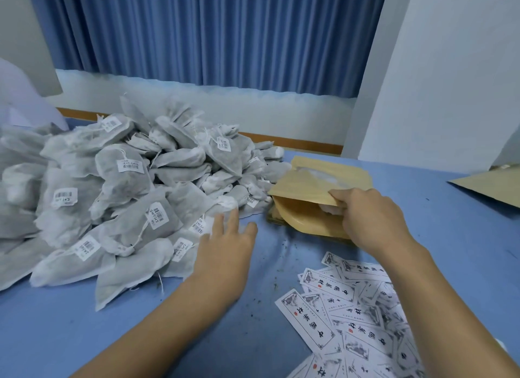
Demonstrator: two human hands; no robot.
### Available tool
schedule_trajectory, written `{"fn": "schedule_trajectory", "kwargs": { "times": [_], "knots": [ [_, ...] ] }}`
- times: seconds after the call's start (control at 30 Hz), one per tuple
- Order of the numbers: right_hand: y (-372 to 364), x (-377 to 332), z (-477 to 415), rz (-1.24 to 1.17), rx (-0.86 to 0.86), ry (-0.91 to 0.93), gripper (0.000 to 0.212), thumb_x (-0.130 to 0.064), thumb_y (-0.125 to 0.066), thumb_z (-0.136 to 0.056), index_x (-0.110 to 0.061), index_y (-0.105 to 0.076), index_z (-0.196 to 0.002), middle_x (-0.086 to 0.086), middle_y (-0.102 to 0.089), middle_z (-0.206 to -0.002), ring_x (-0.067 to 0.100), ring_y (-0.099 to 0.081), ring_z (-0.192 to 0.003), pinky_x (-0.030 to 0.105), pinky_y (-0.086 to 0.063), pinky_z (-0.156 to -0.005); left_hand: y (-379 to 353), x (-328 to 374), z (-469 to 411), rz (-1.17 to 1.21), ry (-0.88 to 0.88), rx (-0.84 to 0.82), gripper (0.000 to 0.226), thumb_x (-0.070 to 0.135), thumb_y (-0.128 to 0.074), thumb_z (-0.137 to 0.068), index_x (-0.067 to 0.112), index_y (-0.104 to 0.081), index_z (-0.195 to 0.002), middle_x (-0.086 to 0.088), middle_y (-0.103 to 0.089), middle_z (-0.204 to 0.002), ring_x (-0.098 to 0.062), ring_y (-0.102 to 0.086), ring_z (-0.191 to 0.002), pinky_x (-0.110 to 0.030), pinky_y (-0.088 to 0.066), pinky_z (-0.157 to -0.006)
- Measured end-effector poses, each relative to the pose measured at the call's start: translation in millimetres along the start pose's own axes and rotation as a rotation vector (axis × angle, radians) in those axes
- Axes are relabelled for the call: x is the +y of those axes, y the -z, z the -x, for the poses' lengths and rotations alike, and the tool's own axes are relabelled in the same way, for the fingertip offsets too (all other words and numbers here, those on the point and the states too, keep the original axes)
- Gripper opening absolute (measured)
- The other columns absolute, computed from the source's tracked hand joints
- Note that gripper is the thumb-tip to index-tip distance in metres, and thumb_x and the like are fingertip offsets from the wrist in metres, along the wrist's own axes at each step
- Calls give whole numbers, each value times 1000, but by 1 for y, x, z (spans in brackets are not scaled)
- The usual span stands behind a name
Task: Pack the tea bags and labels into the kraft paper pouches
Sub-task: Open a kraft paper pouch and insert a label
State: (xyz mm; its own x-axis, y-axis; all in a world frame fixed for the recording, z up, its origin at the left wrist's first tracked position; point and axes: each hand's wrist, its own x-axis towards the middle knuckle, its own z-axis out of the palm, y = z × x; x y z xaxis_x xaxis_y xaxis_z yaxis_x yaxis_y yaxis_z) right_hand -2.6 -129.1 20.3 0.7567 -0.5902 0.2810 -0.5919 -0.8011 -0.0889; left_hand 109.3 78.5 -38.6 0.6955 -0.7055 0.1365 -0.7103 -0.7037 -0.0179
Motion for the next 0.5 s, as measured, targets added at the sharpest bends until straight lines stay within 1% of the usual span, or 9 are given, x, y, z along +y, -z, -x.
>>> {"fn": "schedule_trajectory", "kwargs": {
  "times": [0.07,0.13,0.17,0.23,0.27,0.33,0.37,0.43,0.5],
  "knots": [
    [-1,0,1,8,6,-5,39,-12,-49,-91,-34,-65,-119,9,-67,-100,37,-56,-82,38,-53,-73,4,4,2,163,-36,150,86,-6,-59,-74,25,-22,-145,-11,-22,-154,-32,-36,-134,-37,-45,-95],
    [-2,-1,1,14,7,-3,42,-10,-49,-89,-36,-65,-118,8,-62,-92,34,-48,-75,37,-50,-68,7,8,6,356,-106,310,91,-12,-49,-69,27,-27,-148,-3,-38,-143,-27,-44,-126,-34,-47,-90],
    [-2,-2,1,15,6,0,44,-9,-49,-88,-37,-65,-118,6,-59,-88,33,-46,-74,36,-48,-66,9,10,8,438,-160,384,91,-15,-46,-66,25,-34,-147,-1,-43,-141,-25,-44,-126,-34,-47,-92],
    [-2,-1,1,12,7,-2,47,-7,-49,-86,-38,-65,-117,5,-58,-87,33,-45,-73,36,-48,-65,11,13,8,573,-292,538,91,-24,-45,-65,15,-45,-147,-3,-48,-147,-21,-43,-135,-33,-43,-106],
    [-2,-2,1,9,10,-5,48,-6,-49,-85,-38,-65,-117,6,-57,-86,33,-45,-72,36,-48,-65,11,15,9,603,-362,623,87,-29,-44,-66,8,-49,-145,-7,-49,-148,-21,-44,-139,-34,-39,-112],
    [-3,-2,1,2,14,-7,48,-6,-48,-85,-38,-65,-115,2,-49,-78,33,-44,-70,35,-45,-61,6,20,9,611,-497,779,75,-32,-45,-71,-1,-54,-139,-12,-52,-145,-23,-46,-139,-36,-38,-116],
    [-3,-3,0,-1,16,-4,48,-5,-48,-84,-39,-65,-115,0,-44,-75,33,-43,-69,35,-43,-60,2,23,7,609,-548,827,69,-32,-47,-74,-3,-55,-136,-13,-54,-143,-24,-48,-138,-37,-39,-114],
    [-3,-4,0,-5,22,9,49,-6,-48,-84,-38,-65,-116,-3,-39,-70,32,-42,-69,35,-41,-60,-7,31,4,586,-618,837,57,-29,-52,-79,-5,-61,-130,-15,-58,-138,-26,-53,-134,-41,-46,-109],
    [-3,-6,1,-16,31,24,44,-10,-48,-87,-37,-65,-117,0,-46,-74,32,-42,-70,35,-41,-62,-15,39,-2,548,-662,830,40,-19,-47,-90,-5,-67,-122,-16,-63,-132,-27,-56,-130,-43,-49,-105]
  ]
}}
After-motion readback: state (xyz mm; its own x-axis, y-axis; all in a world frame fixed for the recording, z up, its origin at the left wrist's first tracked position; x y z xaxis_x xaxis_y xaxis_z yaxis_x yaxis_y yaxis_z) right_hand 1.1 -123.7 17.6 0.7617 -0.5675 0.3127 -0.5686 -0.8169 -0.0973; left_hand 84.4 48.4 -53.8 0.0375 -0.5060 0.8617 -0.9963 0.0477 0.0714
